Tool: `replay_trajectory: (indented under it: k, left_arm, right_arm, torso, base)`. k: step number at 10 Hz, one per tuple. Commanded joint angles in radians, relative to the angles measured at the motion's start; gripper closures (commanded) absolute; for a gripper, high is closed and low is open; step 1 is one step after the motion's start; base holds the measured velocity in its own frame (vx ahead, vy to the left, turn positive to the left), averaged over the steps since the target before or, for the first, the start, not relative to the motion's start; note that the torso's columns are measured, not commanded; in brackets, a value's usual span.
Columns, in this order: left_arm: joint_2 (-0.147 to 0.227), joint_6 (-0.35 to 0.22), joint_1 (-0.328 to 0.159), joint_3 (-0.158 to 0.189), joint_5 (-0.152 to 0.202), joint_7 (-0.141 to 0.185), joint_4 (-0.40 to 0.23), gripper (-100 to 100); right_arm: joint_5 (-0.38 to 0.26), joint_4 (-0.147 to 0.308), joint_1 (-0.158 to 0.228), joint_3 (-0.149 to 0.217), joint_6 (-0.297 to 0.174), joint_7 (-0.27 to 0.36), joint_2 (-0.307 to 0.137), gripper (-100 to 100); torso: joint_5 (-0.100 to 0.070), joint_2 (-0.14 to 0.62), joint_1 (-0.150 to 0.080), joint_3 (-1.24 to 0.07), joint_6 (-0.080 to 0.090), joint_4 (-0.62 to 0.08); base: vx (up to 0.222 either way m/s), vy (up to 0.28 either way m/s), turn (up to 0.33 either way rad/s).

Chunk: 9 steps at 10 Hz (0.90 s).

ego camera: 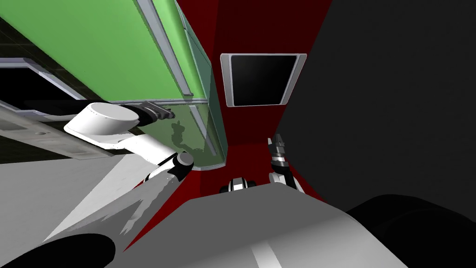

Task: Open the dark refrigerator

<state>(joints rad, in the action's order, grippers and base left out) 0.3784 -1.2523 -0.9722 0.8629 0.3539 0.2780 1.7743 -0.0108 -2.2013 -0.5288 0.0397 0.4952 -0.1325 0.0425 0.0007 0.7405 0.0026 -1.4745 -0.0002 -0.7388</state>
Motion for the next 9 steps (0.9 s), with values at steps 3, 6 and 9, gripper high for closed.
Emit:
replay_trajectory:
  k: [3,6,9]
  left_arm:
    - [-0.042,-0.072,-0.022,-0.008,0.102,-0.028,0.011,100]
    - [-0.054,-0.096,-0.026,-0.009,0.134,-0.035,0.02,100]
    - [-0.042,-0.096,-0.038,-0.012,0.098,-0.016,0.003,-100]
  right_arm:
    - [0.0,0.0,0.0,0.0,0.0,0.0,0.0,0]
    - [0.0,0.0,0.0,0.0,0.0,0.0,0.0,0]
    - [0.0,0.0,-0.001,-0.001,0.0,0.0,0.001,0]
  torso:
    - [-0.001,-0.002,-0.004,-0.001,0.0,0.001]
    - [-0.001,-0.005,-0.002,-0.003,0.0,0.001]
    - [-0.006,-0.018,-0.018,-0.012,0.002,0.006]
  base:
    - [-0.321,0.301,-0.044]
    - [-0.267,0.244,-0.038]
    - [0.134,-0.135,-0.004]
